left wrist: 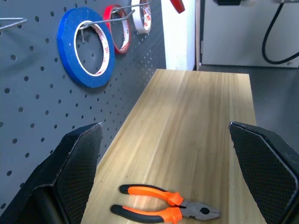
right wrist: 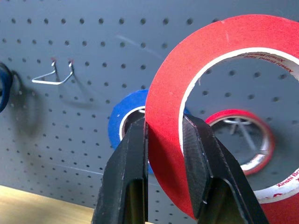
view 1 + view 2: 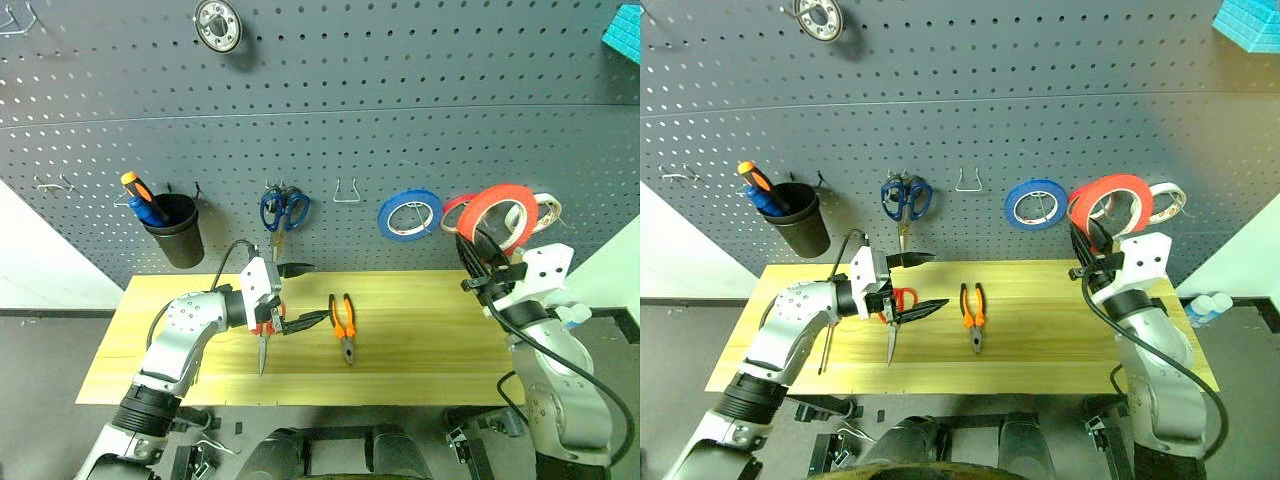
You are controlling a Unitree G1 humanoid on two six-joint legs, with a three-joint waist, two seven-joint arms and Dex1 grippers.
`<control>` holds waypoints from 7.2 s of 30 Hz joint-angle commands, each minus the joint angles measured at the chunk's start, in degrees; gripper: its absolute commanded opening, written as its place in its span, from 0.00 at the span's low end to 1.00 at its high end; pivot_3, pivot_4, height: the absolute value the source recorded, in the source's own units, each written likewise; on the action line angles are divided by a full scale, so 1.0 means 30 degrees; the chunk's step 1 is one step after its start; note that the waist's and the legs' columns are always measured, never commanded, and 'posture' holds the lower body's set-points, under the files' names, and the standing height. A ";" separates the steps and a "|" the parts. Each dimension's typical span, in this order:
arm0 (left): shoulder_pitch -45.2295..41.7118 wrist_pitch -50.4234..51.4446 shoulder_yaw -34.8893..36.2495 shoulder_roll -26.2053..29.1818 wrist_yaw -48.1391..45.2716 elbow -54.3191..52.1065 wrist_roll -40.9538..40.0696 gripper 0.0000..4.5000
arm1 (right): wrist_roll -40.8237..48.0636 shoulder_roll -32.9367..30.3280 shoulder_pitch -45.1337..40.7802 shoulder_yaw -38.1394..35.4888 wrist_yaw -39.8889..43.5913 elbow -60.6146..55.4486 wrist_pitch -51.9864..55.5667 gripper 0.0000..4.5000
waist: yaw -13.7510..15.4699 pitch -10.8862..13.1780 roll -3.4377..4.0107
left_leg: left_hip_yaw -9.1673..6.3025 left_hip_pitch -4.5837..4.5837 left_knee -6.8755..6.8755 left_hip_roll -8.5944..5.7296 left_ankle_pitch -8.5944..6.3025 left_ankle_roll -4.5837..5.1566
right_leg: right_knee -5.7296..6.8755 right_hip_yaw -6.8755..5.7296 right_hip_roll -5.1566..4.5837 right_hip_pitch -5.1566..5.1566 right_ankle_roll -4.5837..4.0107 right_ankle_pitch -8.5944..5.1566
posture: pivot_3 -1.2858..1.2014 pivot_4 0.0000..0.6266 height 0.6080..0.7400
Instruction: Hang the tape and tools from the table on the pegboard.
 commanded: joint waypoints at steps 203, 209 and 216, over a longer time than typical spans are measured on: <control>1.4850 0.6922 0.1992 0.1382 0.9401 -1.4919 -0.0926 1.00 | -0.6642 0.7674 -0.6001 0.9972 -0.7775 0.4764 1.7543 0.47 | 0.0389 0.4303 -0.0361 | 0.0020 -0.0885 -0.0105 0.0082 0.0094 -0.0178 | -0.0051 0.0004 -0.0016 -0.0909 -0.0084 0.0045 | 0.54 0.60 0.85; 1.4868 0.6920 0.1932 0.1369 0.9466 -1.4917 -0.0899 1.00 | -0.6649 0.7560 -0.5968 1.0123 -0.7645 0.4737 1.7459 0.47 | 0.0379 0.4315 -0.0364 | 0.0020 -0.0886 -0.0106 0.0083 0.0094 -0.0178 | -0.0050 0.0004 -0.0016 -0.0909 -0.0085 0.0045 | 0.54 0.61 0.85; 1.4870 0.6865 0.1793 0.1392 0.9479 -1.4774 -0.0823 1.00 | -0.6505 0.7377 -0.5829 1.0259 -0.7186 0.4330 1.6793 0.47 | 0.0329 0.4383 -0.0366 | 0.0020 -0.0887 -0.0106 0.0085 0.0094 -0.0178 | -0.0050 0.0004 -0.0015 -0.0910 -0.0085 0.0045 | 0.54 0.61 0.85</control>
